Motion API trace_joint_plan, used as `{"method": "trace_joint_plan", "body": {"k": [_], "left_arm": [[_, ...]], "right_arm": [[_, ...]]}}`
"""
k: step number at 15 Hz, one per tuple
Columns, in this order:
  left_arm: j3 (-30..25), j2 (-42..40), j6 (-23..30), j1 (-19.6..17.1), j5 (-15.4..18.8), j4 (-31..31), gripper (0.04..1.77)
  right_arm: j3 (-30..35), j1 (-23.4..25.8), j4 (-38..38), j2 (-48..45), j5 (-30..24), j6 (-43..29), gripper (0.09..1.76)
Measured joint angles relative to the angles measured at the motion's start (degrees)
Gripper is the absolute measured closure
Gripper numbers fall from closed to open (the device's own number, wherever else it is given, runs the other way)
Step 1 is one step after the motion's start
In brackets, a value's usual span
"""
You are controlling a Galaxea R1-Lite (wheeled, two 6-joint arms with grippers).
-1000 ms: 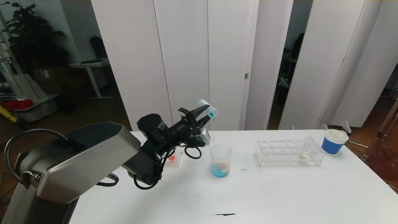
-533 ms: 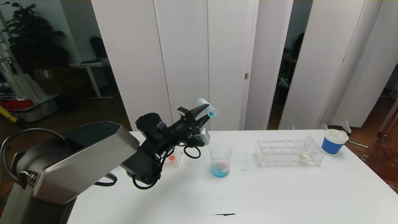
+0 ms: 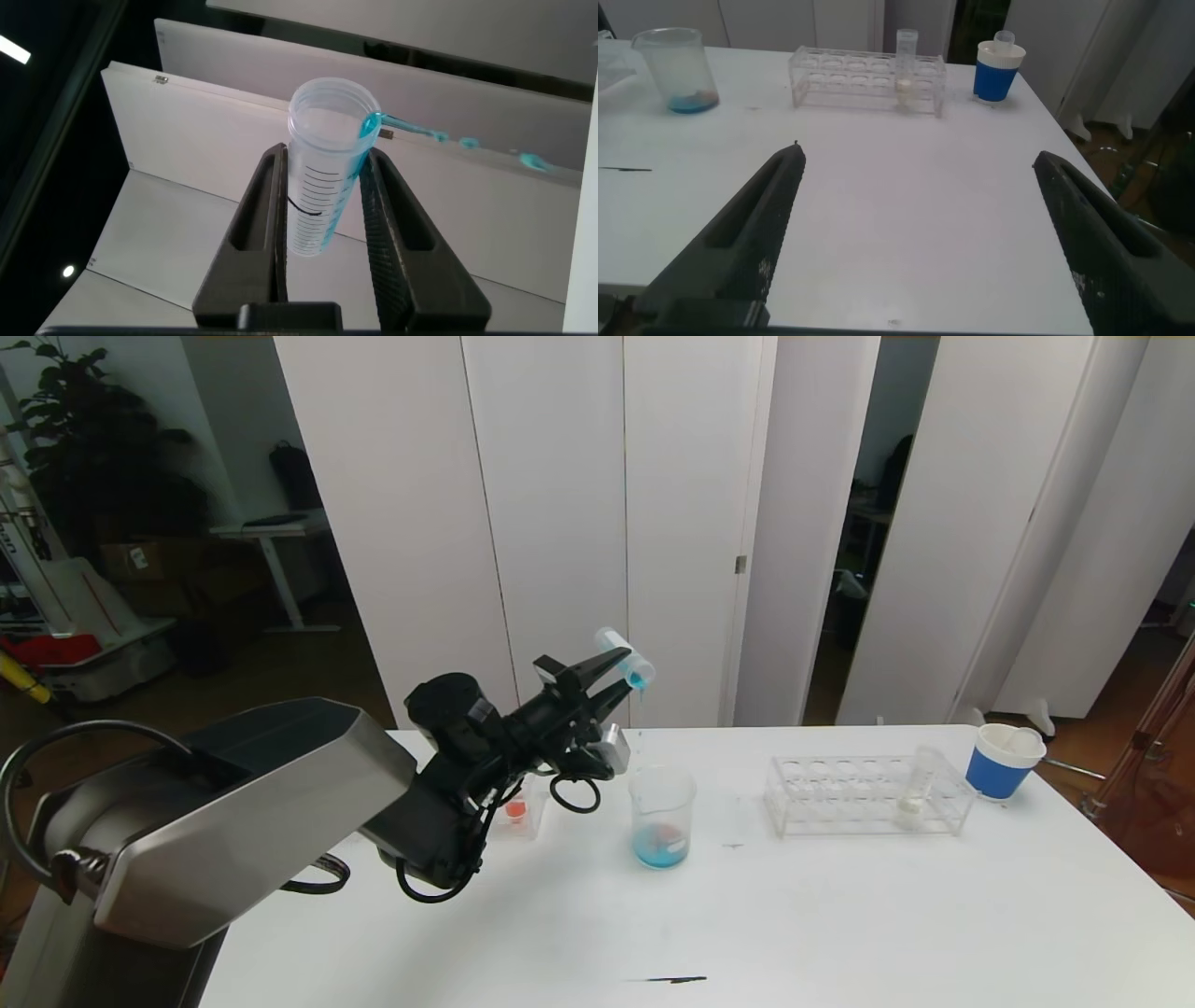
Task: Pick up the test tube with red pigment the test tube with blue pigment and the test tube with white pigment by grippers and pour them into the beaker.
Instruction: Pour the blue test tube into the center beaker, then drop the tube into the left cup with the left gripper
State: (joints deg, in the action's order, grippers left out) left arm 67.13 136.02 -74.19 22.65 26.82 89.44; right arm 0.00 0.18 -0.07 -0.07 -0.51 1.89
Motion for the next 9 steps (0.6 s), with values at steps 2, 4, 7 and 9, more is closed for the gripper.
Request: {"method": "trace_joint_plan", "body": {"k": [2,4,7,9], "left_arm": [[0.0,-0.1,-0.4,0.0,0.2,0.0,1.24],[0.0,-0.2,-0.5,-0.1,0.3,0.0,1.24],[0.0,-0.2,-0.7,-0.1,0.3,0.0,1.24],[0.0,-0.2,-0.7,-0.1,0.3,0.0,1.24]], "right_arm": [[0.0,0.0,0.0,0.0,0.0,0.0,0.1],[0.0,0.0,0.0,0.0,0.0,0.0,0.1],[0.0,0.0,0.0,0.0,0.0,0.0,0.1],[0.0,0.0,0.0,0.0,0.0,0.0,0.1]]}}
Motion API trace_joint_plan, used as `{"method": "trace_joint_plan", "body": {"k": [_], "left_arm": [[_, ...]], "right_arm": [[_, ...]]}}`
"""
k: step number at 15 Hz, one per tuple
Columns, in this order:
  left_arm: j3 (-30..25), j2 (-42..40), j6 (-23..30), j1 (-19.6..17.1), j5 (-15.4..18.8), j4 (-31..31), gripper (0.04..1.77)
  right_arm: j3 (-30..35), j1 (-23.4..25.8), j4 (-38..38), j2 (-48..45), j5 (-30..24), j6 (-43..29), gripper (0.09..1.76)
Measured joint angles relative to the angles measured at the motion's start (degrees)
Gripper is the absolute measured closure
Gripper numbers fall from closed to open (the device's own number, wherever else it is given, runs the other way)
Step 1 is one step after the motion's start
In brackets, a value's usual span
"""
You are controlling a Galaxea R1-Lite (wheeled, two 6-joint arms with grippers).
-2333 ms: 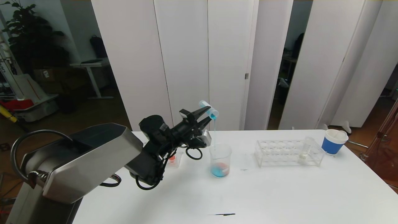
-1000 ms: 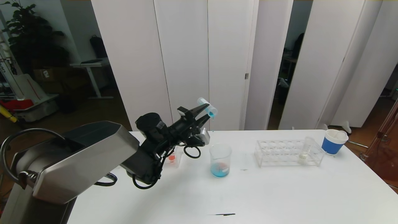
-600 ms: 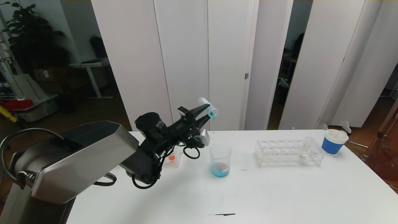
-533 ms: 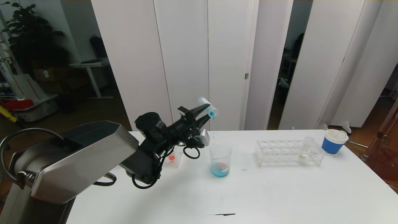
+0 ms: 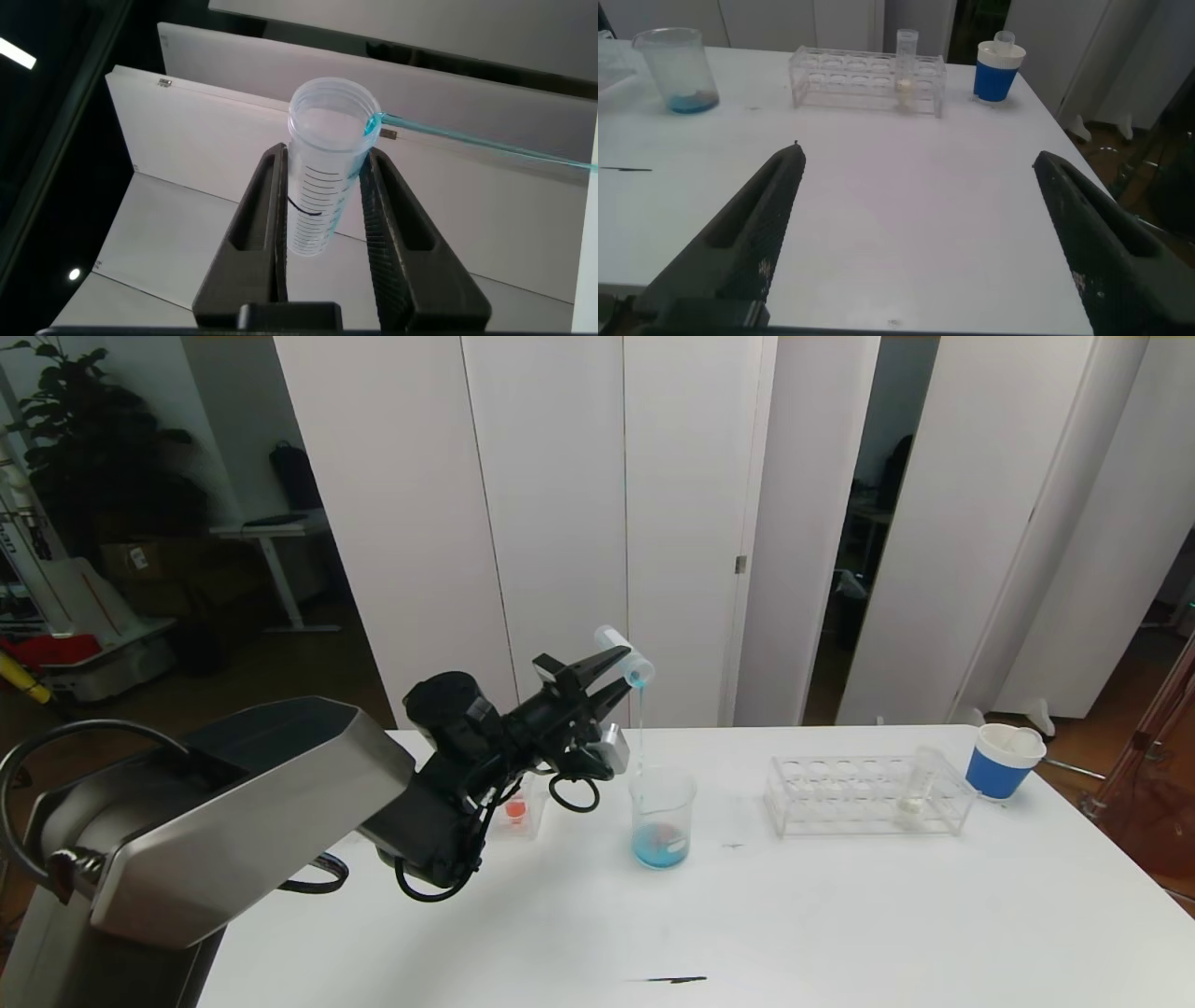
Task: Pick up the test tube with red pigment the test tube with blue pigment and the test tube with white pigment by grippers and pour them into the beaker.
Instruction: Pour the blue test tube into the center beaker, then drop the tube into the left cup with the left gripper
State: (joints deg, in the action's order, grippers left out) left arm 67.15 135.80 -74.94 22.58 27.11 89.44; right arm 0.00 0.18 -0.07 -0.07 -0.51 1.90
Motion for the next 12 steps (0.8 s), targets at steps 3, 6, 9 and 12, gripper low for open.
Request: {"method": "trace_joint_plan", "body": {"k": [3,6,9,12], "left_arm": [[0.0,0.0,0.0,0.2,0.0,0.0,1.24],[0.0,-0.1,0.0,0.3,0.0,0.0,1.24],[-0.1,-0.2,0.0,0.3,-0.1,0.0,1.24],[-1.4,-0.5,1.5,0.3,-1.0,0.0,1.24]], "right_arm": [[0.0,0.0,0.0,0.0,0.0,0.0,0.1],[0.0,0.0,0.0,0.0,0.0,0.0,0.1],[0.0,0.0,0.0,0.0,0.0,0.0,0.1],[0.0,0.0,0.0,0.0,0.0,0.0,0.1]]}}
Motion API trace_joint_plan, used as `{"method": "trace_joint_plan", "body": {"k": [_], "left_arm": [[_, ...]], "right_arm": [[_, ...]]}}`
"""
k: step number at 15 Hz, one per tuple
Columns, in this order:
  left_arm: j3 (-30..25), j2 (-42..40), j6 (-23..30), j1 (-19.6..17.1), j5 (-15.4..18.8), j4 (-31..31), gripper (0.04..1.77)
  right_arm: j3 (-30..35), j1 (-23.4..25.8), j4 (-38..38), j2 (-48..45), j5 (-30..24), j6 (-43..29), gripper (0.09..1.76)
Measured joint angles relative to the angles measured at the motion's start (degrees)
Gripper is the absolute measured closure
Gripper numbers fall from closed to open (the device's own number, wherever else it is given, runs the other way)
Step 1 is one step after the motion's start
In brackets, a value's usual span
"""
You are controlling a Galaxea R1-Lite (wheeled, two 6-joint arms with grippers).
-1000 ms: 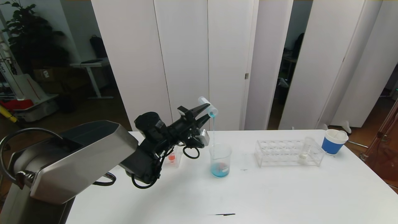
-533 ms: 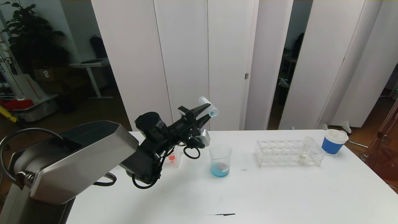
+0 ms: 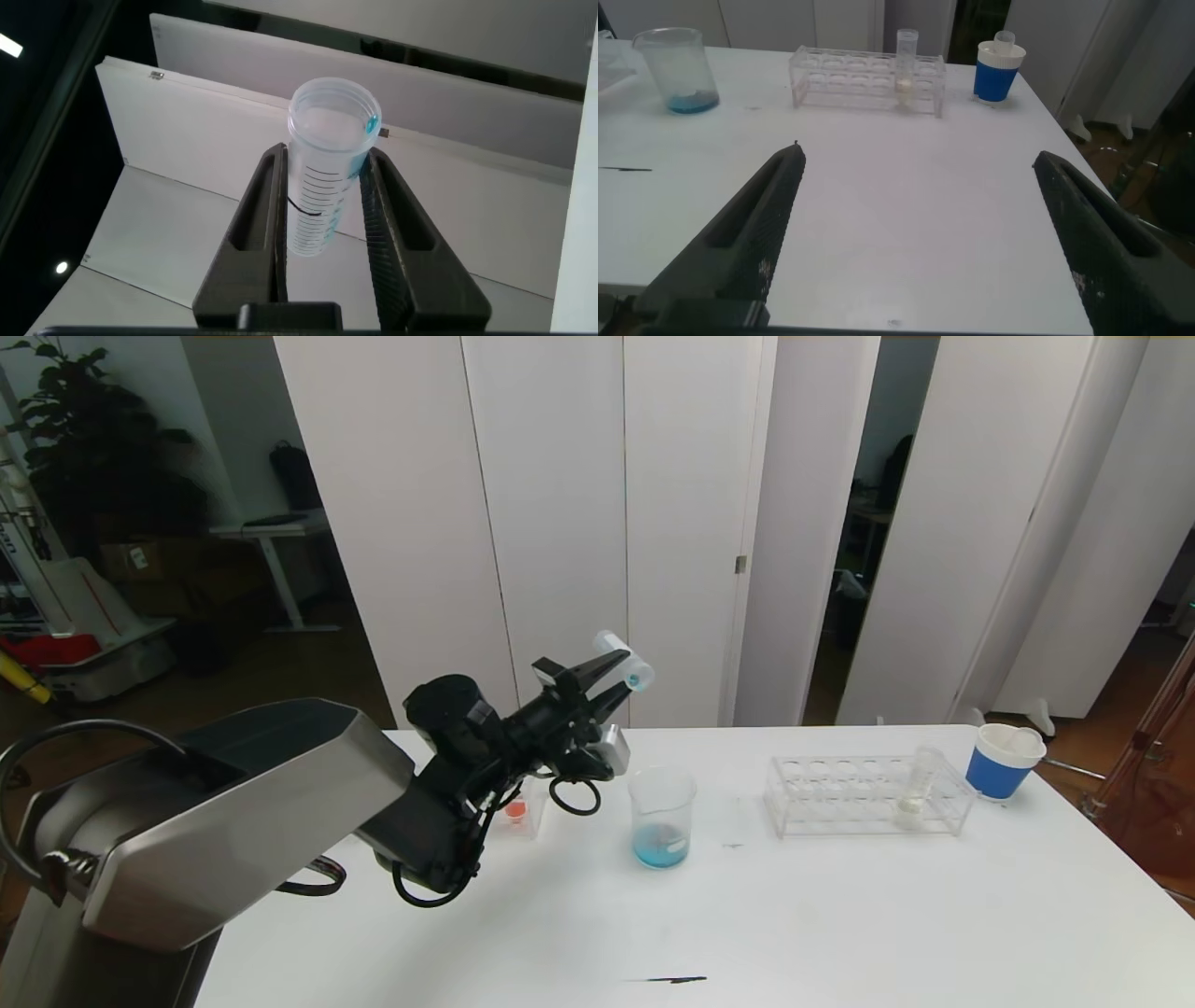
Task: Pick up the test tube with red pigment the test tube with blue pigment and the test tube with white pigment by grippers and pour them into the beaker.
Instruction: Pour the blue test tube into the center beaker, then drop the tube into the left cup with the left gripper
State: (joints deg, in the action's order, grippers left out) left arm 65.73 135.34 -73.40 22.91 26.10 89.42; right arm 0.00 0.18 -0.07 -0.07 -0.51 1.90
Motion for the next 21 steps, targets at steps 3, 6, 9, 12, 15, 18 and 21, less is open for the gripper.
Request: {"method": "trace_joint_plan", "body": {"k": [3,6,9,12,15,18,21], "left_arm": [[-1.2,-0.8,7.8,-0.1,-2.9,0.0,1.24],[-2.0,-3.0,11.8,-0.2,-14.7,-2.1,1.24],[-1.4,-5.9,21.3,0.7,-25.1,-8.2,1.24],[-1.0,-9.8,31.1,1.6,-30.0,-17.9,1.24],[0.1,-14.4,41.7,2.9,-32.9,-30.8,1.24],[1.9,-18.3,52.2,3.6,-33.6,-43.8,1.24],[4.4,-21.6,63.1,4.0,-33.6,-58.0,1.24]], "right_arm": [[0.0,0.0,0.0,0.0,0.0,0.0,0.1],[0.0,0.0,0.0,0.0,0.0,0.0,0.1],[0.0,0.0,0.0,0.0,0.0,0.0,0.1],[0.0,0.0,0.0,0.0,0.0,0.0,0.1],[0.0,0.0,0.0,0.0,0.0,0.0,0.1],[0.0,0.0,0.0,0.0,0.0,0.0,0.1],[0.0,0.0,0.0,0.0,0.0,0.0,0.1]]}}
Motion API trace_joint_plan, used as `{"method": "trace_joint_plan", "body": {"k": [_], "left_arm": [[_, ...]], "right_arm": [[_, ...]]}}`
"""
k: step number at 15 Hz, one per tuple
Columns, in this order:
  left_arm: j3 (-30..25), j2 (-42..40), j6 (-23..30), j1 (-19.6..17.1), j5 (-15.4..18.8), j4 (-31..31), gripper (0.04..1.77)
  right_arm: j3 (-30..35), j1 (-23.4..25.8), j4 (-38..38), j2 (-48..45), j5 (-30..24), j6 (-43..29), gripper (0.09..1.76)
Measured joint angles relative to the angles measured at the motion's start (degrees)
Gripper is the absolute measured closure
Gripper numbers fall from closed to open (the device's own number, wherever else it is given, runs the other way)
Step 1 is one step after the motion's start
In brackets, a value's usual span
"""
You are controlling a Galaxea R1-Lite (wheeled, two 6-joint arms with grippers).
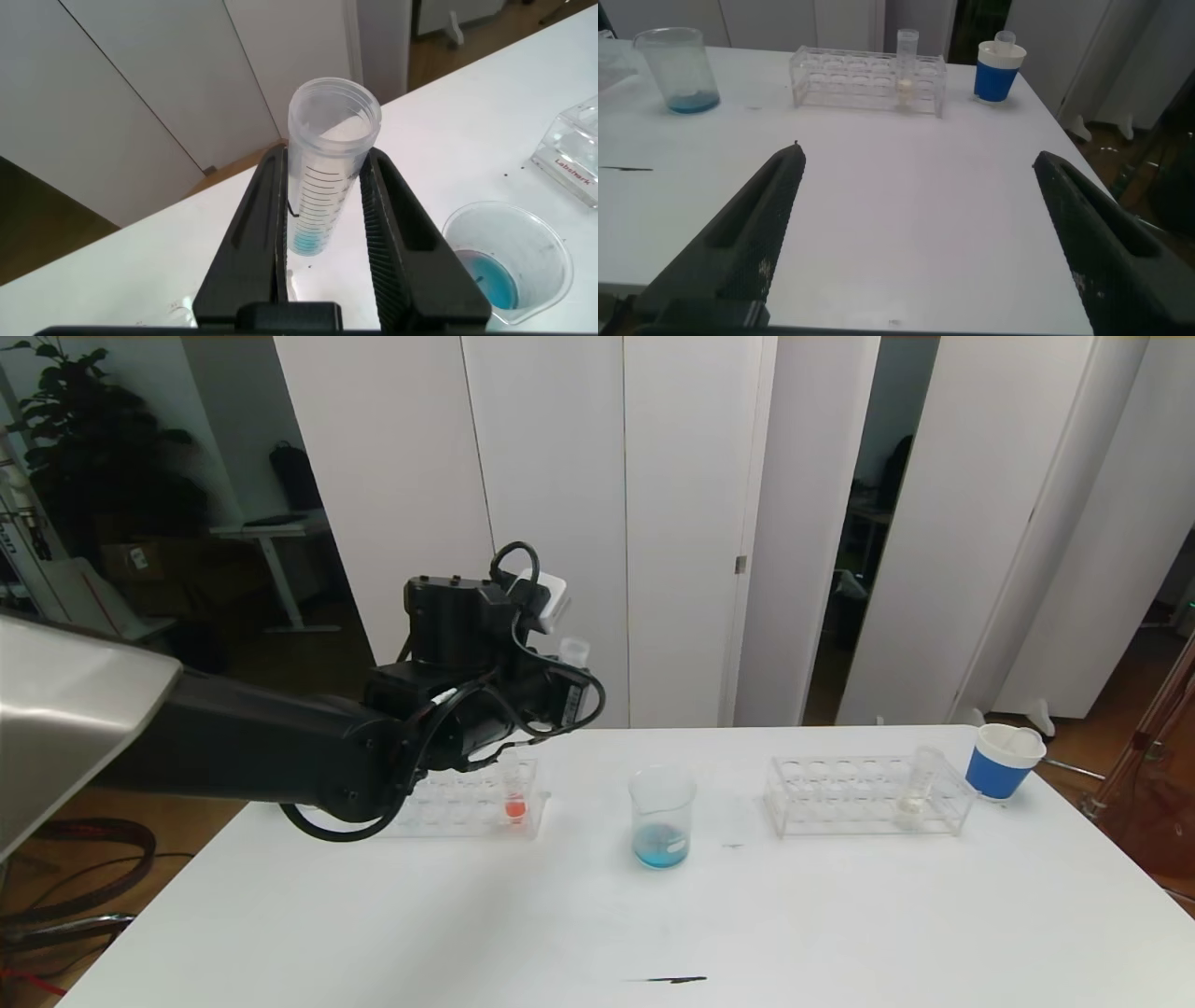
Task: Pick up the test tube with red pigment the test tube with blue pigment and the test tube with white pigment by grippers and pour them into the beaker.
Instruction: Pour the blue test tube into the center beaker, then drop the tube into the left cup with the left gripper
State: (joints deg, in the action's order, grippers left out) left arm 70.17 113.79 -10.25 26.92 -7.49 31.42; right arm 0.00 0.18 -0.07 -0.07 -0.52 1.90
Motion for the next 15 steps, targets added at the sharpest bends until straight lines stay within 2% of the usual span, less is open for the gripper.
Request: {"method": "trace_joint_plan", "body": {"k": [2,3,8,10,12,15], "left_arm": [[2.0,-2.0,7.2,0.2,0.6,-9.5,1.24],[2.9,-2.9,9.4,0.4,0.9,-12.1,1.24],[2.2,-5.1,9.7,0.9,-0.6,-12.5,1.24],[1.9,-5.5,9.5,0.6,-3.5,-11.4,1.24],[1.6,-5.7,9.0,-0.7,-9.7,-10.2,1.24],[1.4,-5.7,8.8,-5.3,-15.2,-4.8,1.24]], "right_arm": [[0.0,0.0,0.0,0.0,0.0,0.0,0.1],[0.0,0.0,0.0,0.0,0.0,0.0,0.1],[0.0,0.0,0.0,0.0,0.0,0.0,0.1],[0.0,0.0,0.0,0.0,0.0,0.0,0.1],[0.0,0.0,0.0,0.0,0.0,0.0,0.1],[0.0,0.0,0.0,0.0,0.0,0.0,0.1]]}}
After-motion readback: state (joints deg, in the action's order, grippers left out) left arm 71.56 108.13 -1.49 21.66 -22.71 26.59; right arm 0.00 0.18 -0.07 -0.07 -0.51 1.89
